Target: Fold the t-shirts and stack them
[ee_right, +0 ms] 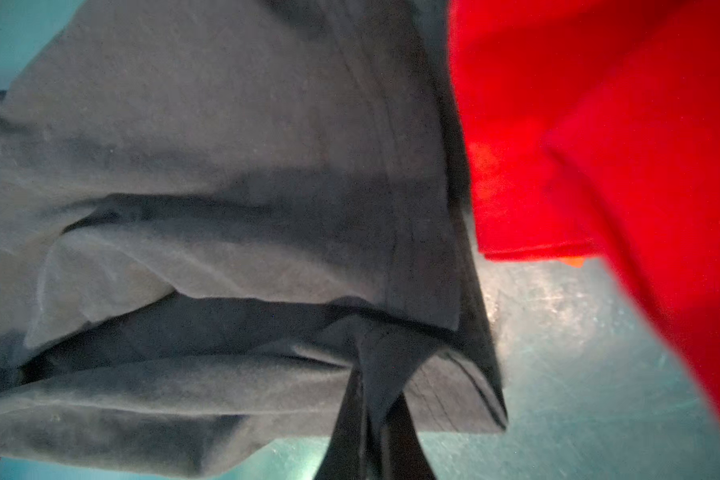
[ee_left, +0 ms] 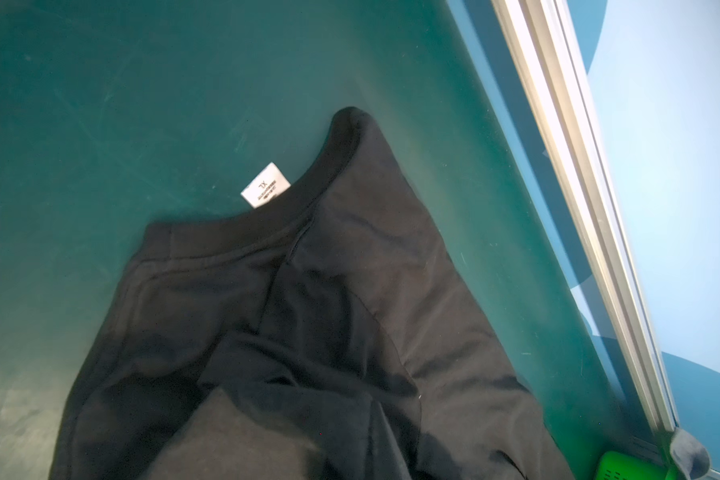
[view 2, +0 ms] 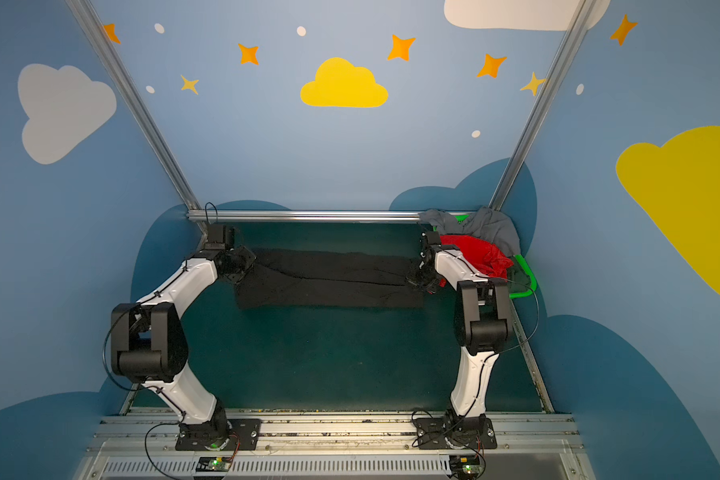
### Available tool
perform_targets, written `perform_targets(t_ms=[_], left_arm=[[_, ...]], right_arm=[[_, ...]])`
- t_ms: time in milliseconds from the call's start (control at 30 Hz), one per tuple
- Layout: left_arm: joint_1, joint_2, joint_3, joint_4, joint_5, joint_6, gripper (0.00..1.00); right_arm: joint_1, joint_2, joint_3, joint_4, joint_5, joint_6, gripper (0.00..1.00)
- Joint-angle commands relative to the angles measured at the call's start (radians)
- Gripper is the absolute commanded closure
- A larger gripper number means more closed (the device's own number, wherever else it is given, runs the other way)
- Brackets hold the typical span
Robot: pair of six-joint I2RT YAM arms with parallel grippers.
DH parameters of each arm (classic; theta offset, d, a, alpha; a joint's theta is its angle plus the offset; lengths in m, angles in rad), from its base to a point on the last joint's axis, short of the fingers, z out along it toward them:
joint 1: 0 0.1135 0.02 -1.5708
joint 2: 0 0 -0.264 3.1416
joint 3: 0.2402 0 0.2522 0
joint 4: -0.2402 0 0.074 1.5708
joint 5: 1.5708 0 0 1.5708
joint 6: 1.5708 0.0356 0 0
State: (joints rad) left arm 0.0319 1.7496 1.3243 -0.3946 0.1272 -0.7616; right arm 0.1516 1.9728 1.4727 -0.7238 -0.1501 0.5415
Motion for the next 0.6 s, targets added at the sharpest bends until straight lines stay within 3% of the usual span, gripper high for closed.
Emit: perform_targets(t_ms=[0, 200, 233, 267, 300, 333, 367, 467, 567], left_arm=[[0.006, 0.041, 0.045, -0.013, -0.018, 0.027, 0.97], [0.006, 0.158, 0.177, -0.026, 0.008, 0.064, 0.97], [0.006, 0.184, 0.212, -0.034, 0.017, 0.085, 0.94], [0.006, 0.212, 0.249, -0.054, 0.016, 0.104, 0.8], [0.004, 0.232, 0.286, -0.074, 0.005, 0.119, 0.59], [0.004, 0.248, 0.316, -0.092, -0.007, 0.134, 0.4], [0.003, 0.257, 0.336, -0.103, -0.019, 0.148, 0.3], [-0.009, 0.216, 0.324, -0.094, -0.076, 0.188, 0.11], [-0.037, 0.135, 0.267, -0.083, -0.168, 0.228, 0.03]], right_arm=[[-0.007, 0.022, 0.026, -0.031, 0.024, -0.005, 1.0], [-0.007, 0.041, 0.041, -0.036, 0.002, -0.008, 1.0], [-0.007, 0.04, 0.042, -0.039, 0.0, -0.009, 1.0], [-0.007, 0.04, 0.042, -0.041, -0.004, -0.01, 1.0], [-0.007, 0.036, 0.041, -0.041, -0.006, -0.012, 0.94], [-0.006, 0.03, 0.038, -0.04, -0.007, -0.014, 0.77], [-0.006, 0.021, 0.034, -0.041, -0.008, -0.015, 0.65], [-0.005, -0.013, 0.018, -0.04, -0.003, -0.021, 0.3], [-0.003, -0.05, -0.002, -0.04, 0.008, -0.03, 0.18]])
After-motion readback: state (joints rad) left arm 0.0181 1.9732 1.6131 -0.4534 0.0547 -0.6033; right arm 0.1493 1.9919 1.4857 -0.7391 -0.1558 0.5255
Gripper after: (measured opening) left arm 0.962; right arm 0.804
